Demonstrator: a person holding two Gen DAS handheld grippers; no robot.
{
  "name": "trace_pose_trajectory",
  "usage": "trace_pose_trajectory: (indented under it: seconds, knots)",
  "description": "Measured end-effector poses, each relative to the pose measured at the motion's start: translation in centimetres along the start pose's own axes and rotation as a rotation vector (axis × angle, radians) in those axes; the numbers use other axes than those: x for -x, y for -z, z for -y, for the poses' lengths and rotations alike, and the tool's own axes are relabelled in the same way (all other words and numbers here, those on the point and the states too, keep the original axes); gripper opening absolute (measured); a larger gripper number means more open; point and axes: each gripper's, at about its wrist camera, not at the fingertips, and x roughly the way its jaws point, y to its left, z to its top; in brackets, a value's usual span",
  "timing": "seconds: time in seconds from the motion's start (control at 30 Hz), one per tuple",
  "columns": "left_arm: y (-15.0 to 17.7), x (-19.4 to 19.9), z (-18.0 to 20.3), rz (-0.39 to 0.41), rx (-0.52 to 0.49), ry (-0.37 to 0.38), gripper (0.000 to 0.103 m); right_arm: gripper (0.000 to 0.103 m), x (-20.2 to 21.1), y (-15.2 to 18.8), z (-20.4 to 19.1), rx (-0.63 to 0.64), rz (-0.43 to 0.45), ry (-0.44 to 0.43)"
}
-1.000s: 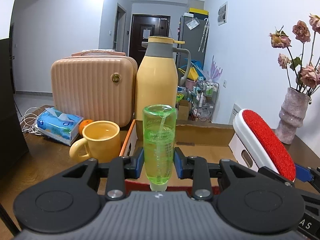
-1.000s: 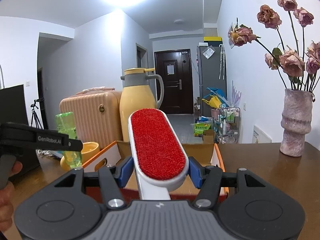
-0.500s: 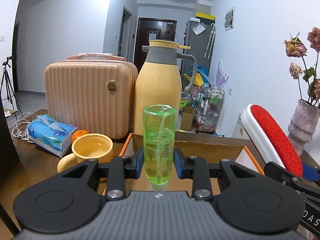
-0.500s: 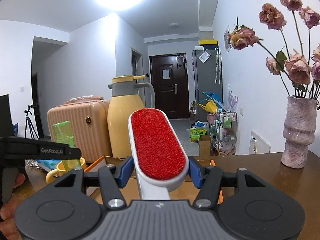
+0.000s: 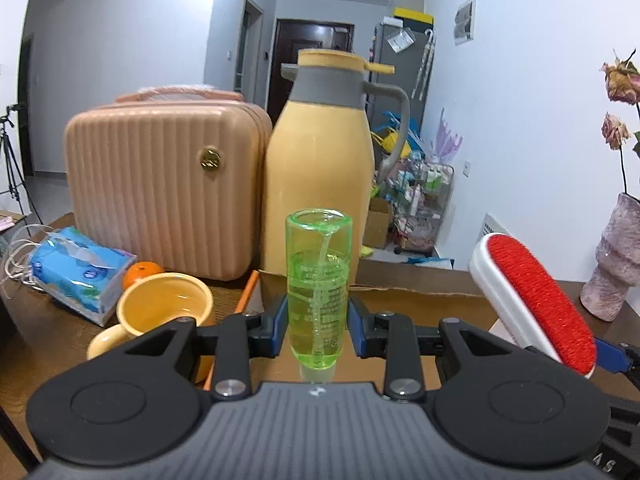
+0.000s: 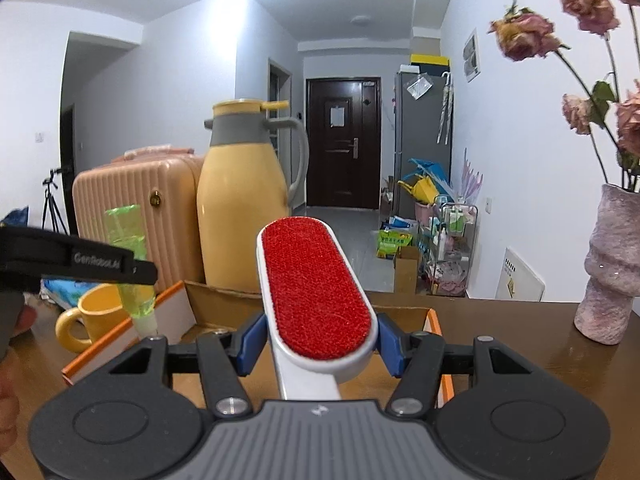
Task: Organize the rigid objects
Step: 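Carry the spray bottle with the left gripper while the right gripper carries the brush into the cardboard box, then open the left gripper releasing the bottle while the right gripper releases the brush in the box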
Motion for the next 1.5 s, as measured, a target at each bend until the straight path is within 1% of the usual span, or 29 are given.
trace_pose_trajectory:
  seconds: [0.07, 0.23, 0.43, 0.5, 0.57, 0.73, 0.87, 0.9, 0.93, 0.97, 1.0, 1.03, 1.07, 1.17, 1.27, 1.5]
  knots:
    - [-0.1, -0.9, 0.0, -0.018, -0.003, 0.010, 0.032, 0.058, -0.7, 0.1, -0.2, 0.016, -0.014, 0.004]
    - [0.0, -3.1, 0.1, -0.056, -0.017, -0.002, 0.032, 0.058, -2.3, 0.3, -0.2, 0.038, -0.054, 0.014]
    - [0.2, -5.0, 0.0, -0.111, -0.037, -0.025, 0.032, 0.058, -3.8, 0.7, -0.1, 0.035, -0.120, 0.006]
    - [0.3, -5.4, -0.1, -0.128, -0.036, -0.021, 0.032, 0.058, -4.2, 0.9, 0.1, 0.027, -0.140, 0.005]
    - [0.4, -5.6, -0.1, -0.135, -0.031, -0.005, 0.032, 0.058, -4.4, 1.1, 0.1, 0.028, -0.149, 0.005]
    - [0.8, -6.2, 0.5, -0.153, -0.058, -0.017, 0.032, 0.058, -4.6, 1.3, 0.0, 0.035, -0.160, 0.000]
    - [1.2, -6.7, 0.7, -0.176, -0.071, -0.022, 0.033, 0.059, -4.9, 1.2, 0.1, 0.038, -0.175, 0.018]
    - [1.2, -6.7, 0.8, -0.180, -0.075, -0.020, 0.041, 0.059, -5.1, 1.2, 0.1, 0.038, -0.184, 0.021]
    - [1.2, -6.8, 0.9, -0.186, -0.082, -0.019, 0.061, 0.059, -5.1, 1.2, 0.1, 0.038, -0.189, 0.027]
    - [1.3, -6.8, 1.0, -0.193, -0.085, -0.022, 0.072, 0.069, -5.1, 1.1, 0.0, 0.041, -0.184, 0.037]
    - [1.3, -6.6, 1.0, -0.187, -0.090, -0.027, 0.090, 0.078, -4.9, 1.0, 0.0, 0.044, -0.174, 0.052]
    - [1.2, -6.4, 1.1, -0.174, -0.095, -0.036, 0.096, 0.093, -4.4, 0.8, 0.0, 0.048, -0.151, 0.070]
    - [1.1, -5.9, 1.1, -0.153, -0.095, -0.047, 0.096, 0.096, -4.0, 0.7, 0.0, 0.053, -0.133, 0.079]
    - [0.7, -4.8, 1.1, -0.111, -0.097, -0.065, 0.099, 0.097, -3.3, 0.2, 0.2, 0.052, -0.107, 0.084]
    - [0.6, -4.5, 1.0, -0.112, -0.087, -0.061, 0.099, 0.098, -3.2, 0.1, 0.2, 0.056, -0.108, 0.089]
    - [0.7, -4.4, 1.1, -0.108, -0.102, -0.063, 0.101, 0.101, -3.1, 0.1, 0.2, 0.056, -0.113, 0.092]
